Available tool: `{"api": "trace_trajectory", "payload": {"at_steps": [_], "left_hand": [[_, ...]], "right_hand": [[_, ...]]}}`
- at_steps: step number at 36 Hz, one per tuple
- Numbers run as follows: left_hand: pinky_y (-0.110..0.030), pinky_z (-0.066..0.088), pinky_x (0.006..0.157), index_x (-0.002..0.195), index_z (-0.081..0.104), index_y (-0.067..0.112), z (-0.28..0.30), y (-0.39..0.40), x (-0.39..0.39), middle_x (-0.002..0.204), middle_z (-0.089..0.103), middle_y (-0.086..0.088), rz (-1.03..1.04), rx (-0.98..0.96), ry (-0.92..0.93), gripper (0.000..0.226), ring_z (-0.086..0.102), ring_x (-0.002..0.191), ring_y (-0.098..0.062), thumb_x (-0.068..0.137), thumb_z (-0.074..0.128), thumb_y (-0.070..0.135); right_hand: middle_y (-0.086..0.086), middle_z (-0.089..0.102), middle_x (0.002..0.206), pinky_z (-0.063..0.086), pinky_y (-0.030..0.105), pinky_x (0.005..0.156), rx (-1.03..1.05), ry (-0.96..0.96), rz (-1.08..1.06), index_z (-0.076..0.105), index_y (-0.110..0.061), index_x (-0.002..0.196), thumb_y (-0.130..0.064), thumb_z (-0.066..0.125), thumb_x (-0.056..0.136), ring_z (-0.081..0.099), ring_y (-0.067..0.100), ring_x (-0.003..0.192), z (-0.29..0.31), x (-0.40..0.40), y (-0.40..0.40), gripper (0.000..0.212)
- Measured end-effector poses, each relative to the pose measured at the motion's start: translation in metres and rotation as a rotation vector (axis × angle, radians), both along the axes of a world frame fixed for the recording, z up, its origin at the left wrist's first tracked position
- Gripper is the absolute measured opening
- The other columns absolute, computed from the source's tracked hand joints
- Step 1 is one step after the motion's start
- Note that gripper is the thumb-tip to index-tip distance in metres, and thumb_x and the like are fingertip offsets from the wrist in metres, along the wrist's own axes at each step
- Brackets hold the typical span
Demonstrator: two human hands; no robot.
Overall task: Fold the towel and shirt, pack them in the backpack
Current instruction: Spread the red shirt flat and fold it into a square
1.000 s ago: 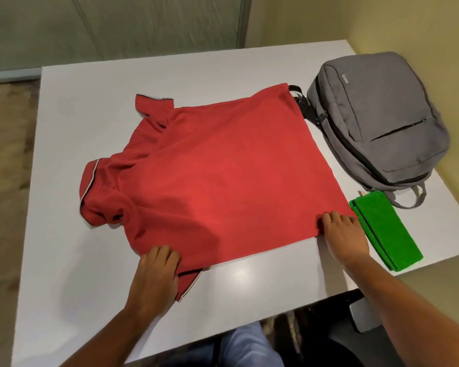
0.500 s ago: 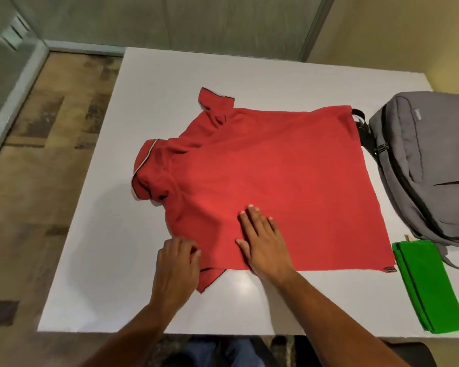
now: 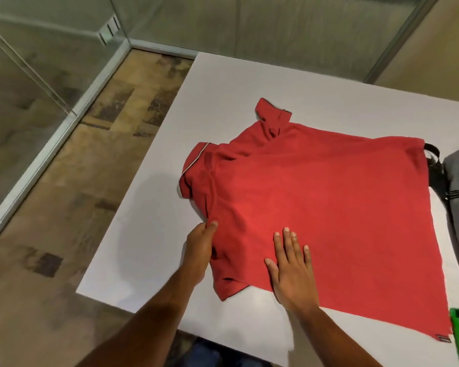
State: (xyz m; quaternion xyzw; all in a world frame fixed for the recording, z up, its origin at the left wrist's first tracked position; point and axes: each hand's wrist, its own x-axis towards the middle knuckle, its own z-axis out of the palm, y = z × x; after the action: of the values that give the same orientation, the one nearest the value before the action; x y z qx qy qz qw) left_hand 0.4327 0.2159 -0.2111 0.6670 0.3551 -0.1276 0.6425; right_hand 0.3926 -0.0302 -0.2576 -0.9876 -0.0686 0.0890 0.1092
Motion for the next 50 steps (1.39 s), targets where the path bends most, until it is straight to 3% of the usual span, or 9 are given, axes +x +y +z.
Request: {"api": "trace_trajectory", "payload": {"at_steps": [2, 5, 10, 14, 19, 27, 35, 46, 50], "left_hand": [[-0.042, 0.059, 0.084, 0.107, 0.073, 0.024, 0.001, -0.001, 0.002, 0.100, 0.078, 0.003, 0.180, -0.297, 0.051, 0.035, 0.074, 0.096, -0.021, 0.100, 0.053, 0.052], [-0.046, 0.059, 0.086, 0.111, 0.069, 0.015, 0.006, -0.003, 0.005, 0.104, 0.077, -0.008, 0.311, -0.391, 0.099, 0.032, 0.072, 0.098, -0.026, 0.108, 0.045, 0.035], [-0.040, 0.057, 0.068, 0.091, 0.070, 0.020, 0.001, 0.004, 0.016, 0.074, 0.070, 0.003, 0.185, 0.091, 0.038, 0.016, 0.065, 0.072, -0.027, 0.089, 0.055, 0.026], [-0.037, 0.054, 0.091, 0.120, 0.063, 0.013, 0.019, 0.016, 0.054, 0.112, 0.067, -0.003, 0.337, 0.389, -0.027, 0.022, 0.064, 0.101, -0.025, 0.102, 0.052, 0.013], [-0.050, 0.049, 0.108, 0.146, 0.046, 0.009, 0.016, 0.052, 0.102, 0.143, 0.056, -0.014, 0.097, 0.583, 0.017, 0.050, 0.058, 0.128, -0.036, 0.099, 0.061, 0.017], [-0.042, 0.061, 0.079, 0.095, 0.068, 0.010, 0.006, 0.068, 0.127, 0.090, 0.073, -0.010, -0.118, 0.545, 0.051, 0.016, 0.069, 0.080, -0.029, 0.090, 0.066, 0.025], [-0.017, 0.034, 0.054, 0.086, 0.051, 0.013, 0.018, 0.058, 0.128, 0.083, 0.057, -0.003, -0.039, 0.694, -0.264, 0.015, 0.052, 0.069, -0.014, 0.095, 0.063, 0.016], [-0.040, 0.059, 0.079, 0.117, 0.057, 0.022, 0.009, 0.058, 0.124, 0.105, 0.069, -0.004, 0.113, 0.605, -0.020, 0.028, 0.065, 0.081, -0.019, 0.106, 0.039, 0.041], [-0.034, 0.047, 0.092, 0.128, 0.066, 0.011, 0.022, 0.067, 0.145, 0.118, 0.069, -0.007, 0.196, 0.508, -0.054, 0.055, 0.064, 0.104, -0.024, 0.111, 0.024, 0.043]], "right_hand": [[0.000, 0.003, 0.174, 0.014, 0.052, 0.128, 0.008, -0.016, -0.004, 0.014, -0.023, 0.166, -0.056, 0.014, 0.108, 0.002, 0.017, 0.160, -0.001, 0.000, 0.001, 0.067], [0.000, 0.006, 0.174, 0.014, 0.052, 0.128, 0.019, -0.039, -0.008, 0.017, -0.022, 0.166, -0.054, 0.019, 0.108, 0.006, 0.017, 0.160, -0.003, -0.001, 0.002, 0.066], [0.000, 0.005, 0.174, 0.014, 0.052, 0.128, 0.010, -0.054, -0.007, 0.016, -0.022, 0.166, -0.054, 0.022, 0.108, 0.005, 0.017, 0.160, -0.005, -0.002, 0.002, 0.066], [0.000, 0.007, 0.174, 0.016, 0.052, 0.127, 0.008, -0.065, -0.009, 0.018, -0.021, 0.165, -0.053, 0.023, 0.107, 0.008, 0.018, 0.160, -0.007, -0.003, 0.002, 0.066], [0.001, 0.014, 0.173, 0.019, 0.052, 0.126, 0.012, -0.096, -0.013, 0.025, -0.020, 0.164, -0.053, 0.023, 0.106, 0.014, 0.020, 0.159, -0.007, -0.002, 0.003, 0.066], [-0.001, 0.018, 0.172, 0.022, 0.051, 0.124, 0.006, -0.100, -0.033, 0.031, -0.021, 0.162, -0.057, 0.019, 0.105, 0.021, 0.021, 0.158, -0.010, 0.001, 0.005, 0.068], [0.003, 0.029, 0.169, 0.027, 0.053, 0.120, 0.009, -0.145, -0.050, 0.040, -0.018, 0.158, -0.058, 0.016, 0.106, 0.029, 0.022, 0.154, -0.008, 0.003, 0.009, 0.071], [0.004, 0.034, 0.167, 0.031, 0.054, 0.118, -0.001, -0.174, -0.051, 0.046, -0.016, 0.155, -0.057, 0.018, 0.106, 0.032, 0.022, 0.153, -0.004, 0.004, 0.010, 0.070], [0.004, 0.032, 0.167, 0.032, 0.054, 0.118, 0.000, -0.152, -0.053, 0.045, -0.016, 0.155, -0.057, 0.018, 0.106, 0.032, 0.022, 0.153, -0.002, 0.005, 0.012, 0.069]]}}
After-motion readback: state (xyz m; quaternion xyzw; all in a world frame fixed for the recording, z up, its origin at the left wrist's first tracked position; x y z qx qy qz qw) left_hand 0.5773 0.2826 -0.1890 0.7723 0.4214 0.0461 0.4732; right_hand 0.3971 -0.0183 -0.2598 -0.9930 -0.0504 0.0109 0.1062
